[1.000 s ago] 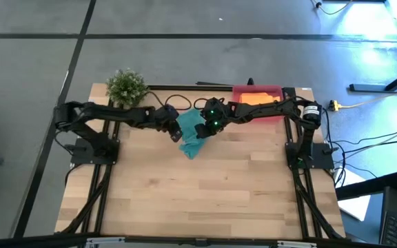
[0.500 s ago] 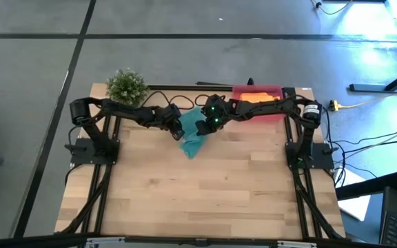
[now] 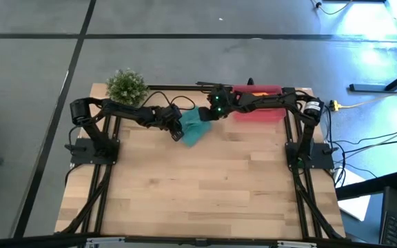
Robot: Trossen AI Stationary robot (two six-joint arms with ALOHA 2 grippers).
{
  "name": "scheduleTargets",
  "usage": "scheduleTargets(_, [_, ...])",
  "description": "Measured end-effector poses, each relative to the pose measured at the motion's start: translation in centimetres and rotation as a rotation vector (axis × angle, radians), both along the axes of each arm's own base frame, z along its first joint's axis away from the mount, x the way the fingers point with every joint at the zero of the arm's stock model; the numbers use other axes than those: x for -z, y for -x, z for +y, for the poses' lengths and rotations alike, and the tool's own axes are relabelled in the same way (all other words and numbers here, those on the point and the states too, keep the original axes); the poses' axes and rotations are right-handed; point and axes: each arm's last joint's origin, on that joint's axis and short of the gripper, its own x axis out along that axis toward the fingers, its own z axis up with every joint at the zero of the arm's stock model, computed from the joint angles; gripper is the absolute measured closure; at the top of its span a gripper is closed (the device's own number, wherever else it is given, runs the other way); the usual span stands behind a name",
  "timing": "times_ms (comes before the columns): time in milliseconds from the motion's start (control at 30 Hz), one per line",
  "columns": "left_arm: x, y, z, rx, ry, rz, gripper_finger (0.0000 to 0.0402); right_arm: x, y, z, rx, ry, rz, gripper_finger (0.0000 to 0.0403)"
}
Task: Roll microfiber towels into tight, uniform cylinder then place into a basket
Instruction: Fold the blue microfiber towel
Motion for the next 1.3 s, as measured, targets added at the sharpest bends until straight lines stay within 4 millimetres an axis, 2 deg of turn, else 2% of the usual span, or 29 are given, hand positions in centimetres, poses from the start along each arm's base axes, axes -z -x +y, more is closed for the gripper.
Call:
scheduleTargets(133, [0.0, 0.0, 0.0, 0.001, 0.001, 0.002, 0.0276, 0.3, 0.5, -0.5, 0.034, 0.041, 0.047, 0.0397])
scheduleTargets(567, [0.1, 0.0, -0.1, 0.028, -0.001, 0.01, 0.0276, 0.3, 0.4, -0.8, 0.037, 0.102, 0.05, 0.0391])
scheduleTargets(867, [0.1, 0.0, -0.1, 0.058, 0.003, 0.011, 0.0276, 1.7, -0.4, -1.3, 0.051, 0.1, 0.017, 0.0389])
scheduleTargets(1200, [0.1, 0.0, -0.1, 0.059, 0.005, 0.011, 0.0276, 1.5, -0.5, -1.6, 0.028, 0.162, -0.01, 0.0388])
scheduleTargets(1300, [0.1, 0.0, -0.1, 0.059, 0.005, 0.011, 0.0276, 1.5, -0.5, -1.6, 0.027, 0.162, -0.012, 0.0375])
